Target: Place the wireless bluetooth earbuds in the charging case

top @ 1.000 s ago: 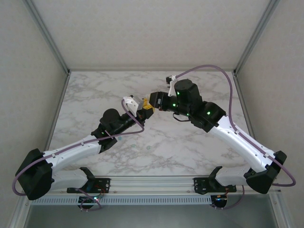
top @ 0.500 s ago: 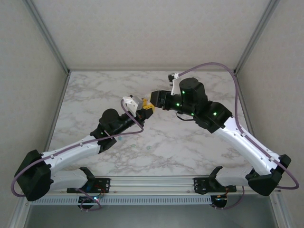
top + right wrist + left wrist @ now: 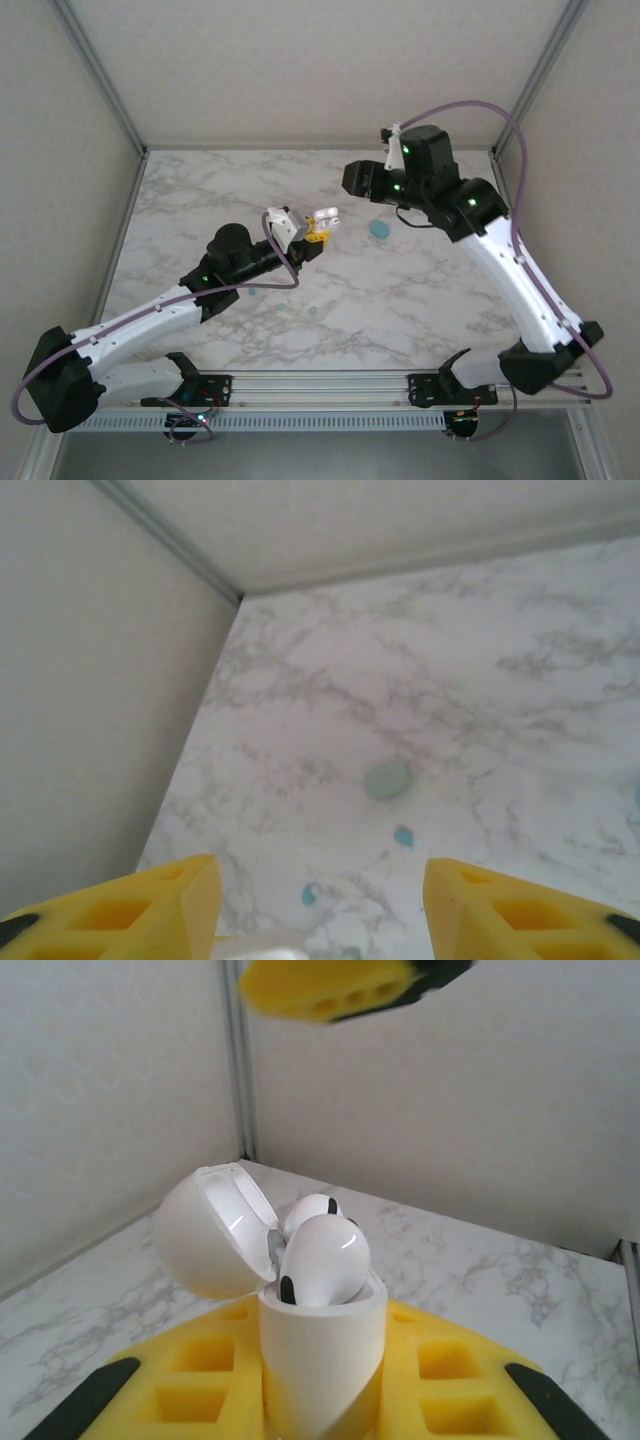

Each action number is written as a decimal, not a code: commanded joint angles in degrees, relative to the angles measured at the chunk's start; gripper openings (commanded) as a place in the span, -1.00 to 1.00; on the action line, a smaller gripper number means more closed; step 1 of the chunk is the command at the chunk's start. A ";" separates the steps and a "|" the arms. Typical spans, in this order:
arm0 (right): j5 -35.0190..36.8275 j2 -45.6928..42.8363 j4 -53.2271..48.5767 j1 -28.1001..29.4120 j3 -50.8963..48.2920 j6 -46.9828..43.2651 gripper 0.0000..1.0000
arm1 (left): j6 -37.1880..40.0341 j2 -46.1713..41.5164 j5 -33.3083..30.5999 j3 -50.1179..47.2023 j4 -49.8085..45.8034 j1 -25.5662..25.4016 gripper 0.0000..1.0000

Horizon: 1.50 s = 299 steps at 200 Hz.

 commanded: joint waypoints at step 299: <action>7.84 -16.12 1.32 -13.40 -36.44 7.38 0.44 | -35.33 47.27 0.51 36.13 -32.75 3.99 -0.75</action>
